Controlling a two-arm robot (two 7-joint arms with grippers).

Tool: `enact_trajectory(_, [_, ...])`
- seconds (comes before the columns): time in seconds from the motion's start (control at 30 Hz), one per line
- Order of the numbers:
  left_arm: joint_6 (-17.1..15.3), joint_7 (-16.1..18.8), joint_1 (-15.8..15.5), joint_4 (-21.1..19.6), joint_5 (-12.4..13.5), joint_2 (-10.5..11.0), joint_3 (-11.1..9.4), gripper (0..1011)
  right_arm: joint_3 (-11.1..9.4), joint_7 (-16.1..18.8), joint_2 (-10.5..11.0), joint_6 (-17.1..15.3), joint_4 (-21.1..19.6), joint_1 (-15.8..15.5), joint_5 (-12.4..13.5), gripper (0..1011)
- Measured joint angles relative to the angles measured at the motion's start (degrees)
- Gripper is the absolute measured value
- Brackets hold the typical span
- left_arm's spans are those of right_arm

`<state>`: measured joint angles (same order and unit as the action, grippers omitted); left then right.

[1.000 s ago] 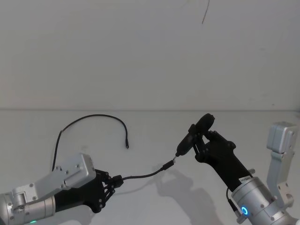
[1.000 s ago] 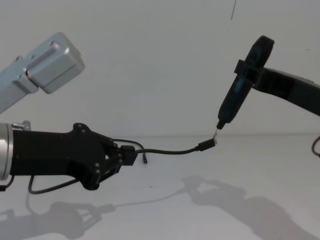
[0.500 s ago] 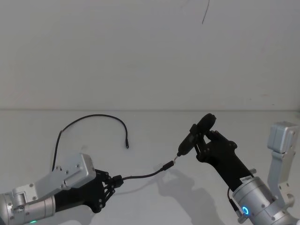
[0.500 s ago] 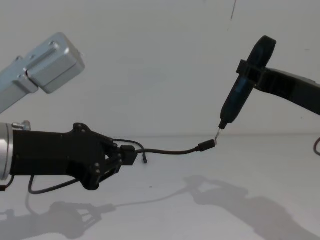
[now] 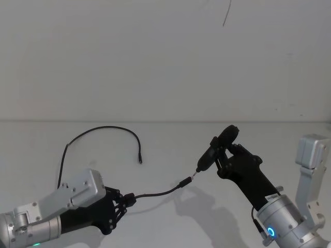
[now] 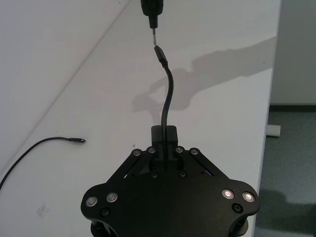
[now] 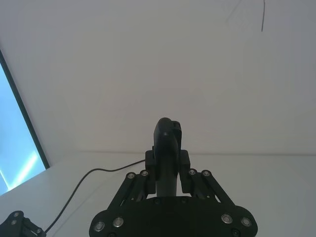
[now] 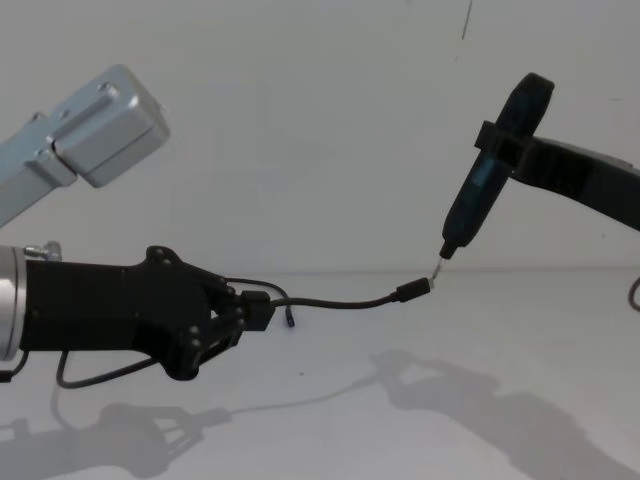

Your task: Pick up the data cable with the one hand.

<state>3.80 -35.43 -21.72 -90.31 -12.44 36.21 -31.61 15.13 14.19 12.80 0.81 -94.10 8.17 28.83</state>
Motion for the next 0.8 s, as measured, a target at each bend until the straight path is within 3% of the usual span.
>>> enact_trajectory(0.8, [0.00, 0.00, 0.00, 0.00, -0.01, 0.00, 0.00, 40, -0.01, -0.14, -0.22, 0.07, -0.08, -0.22, -0.01, 263])
